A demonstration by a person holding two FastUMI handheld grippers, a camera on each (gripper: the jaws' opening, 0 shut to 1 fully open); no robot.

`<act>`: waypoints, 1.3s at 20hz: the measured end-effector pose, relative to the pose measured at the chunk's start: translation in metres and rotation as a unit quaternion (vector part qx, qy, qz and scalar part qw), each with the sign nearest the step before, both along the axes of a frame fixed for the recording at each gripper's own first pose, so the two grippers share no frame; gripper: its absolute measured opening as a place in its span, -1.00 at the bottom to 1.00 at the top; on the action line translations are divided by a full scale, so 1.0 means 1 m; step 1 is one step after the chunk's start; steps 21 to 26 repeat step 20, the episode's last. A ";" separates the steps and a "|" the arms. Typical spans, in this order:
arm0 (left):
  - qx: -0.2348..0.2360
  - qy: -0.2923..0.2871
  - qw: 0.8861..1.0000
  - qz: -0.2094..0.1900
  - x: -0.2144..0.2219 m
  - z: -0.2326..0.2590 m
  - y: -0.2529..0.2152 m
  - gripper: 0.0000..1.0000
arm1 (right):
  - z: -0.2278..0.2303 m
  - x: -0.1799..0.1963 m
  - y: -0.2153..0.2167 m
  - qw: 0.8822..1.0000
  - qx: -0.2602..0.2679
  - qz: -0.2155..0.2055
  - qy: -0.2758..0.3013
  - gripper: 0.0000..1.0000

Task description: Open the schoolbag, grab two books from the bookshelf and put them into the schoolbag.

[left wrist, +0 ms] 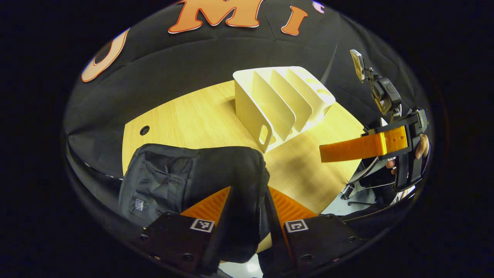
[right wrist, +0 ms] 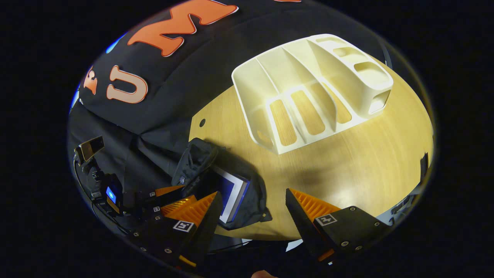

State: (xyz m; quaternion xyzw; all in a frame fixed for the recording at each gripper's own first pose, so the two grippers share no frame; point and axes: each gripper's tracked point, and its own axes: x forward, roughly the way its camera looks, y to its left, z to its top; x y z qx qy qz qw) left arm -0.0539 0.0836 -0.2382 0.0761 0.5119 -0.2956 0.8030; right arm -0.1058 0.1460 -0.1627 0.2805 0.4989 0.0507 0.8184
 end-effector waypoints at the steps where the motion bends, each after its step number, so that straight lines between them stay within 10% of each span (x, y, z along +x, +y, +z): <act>1: -0.004 0.001 1.000 0.006 -0.003 0.002 -0.009 0.15 | 0.002 0.000 -0.010 1.000 -0.010 0.004 -0.006 0.96; 4: -0.011 -0.003 0.999 0.030 -0.007 0.007 -0.032 0.77 | 0.008 0.004 -0.039 0.998 -0.046 0.017 -0.030 0.96; 12: -0.055 -0.075 0.988 0.121 0.006 0.049 -0.098 0.98 | 0.039 0.024 -0.108 0.984 -0.136 0.040 -0.110 0.97; 20: -0.082 -0.233 0.951 0.188 0.026 0.127 -0.120 0.96 | 0.127 0.040 -0.147 0.939 -0.218 0.020 -0.265 0.95; 26: -0.082 -0.233 0.951 0.188 0.026 0.127 -0.120 0.96 | 0.127 0.040 -0.147 0.939 -0.218 0.020 -0.265 0.95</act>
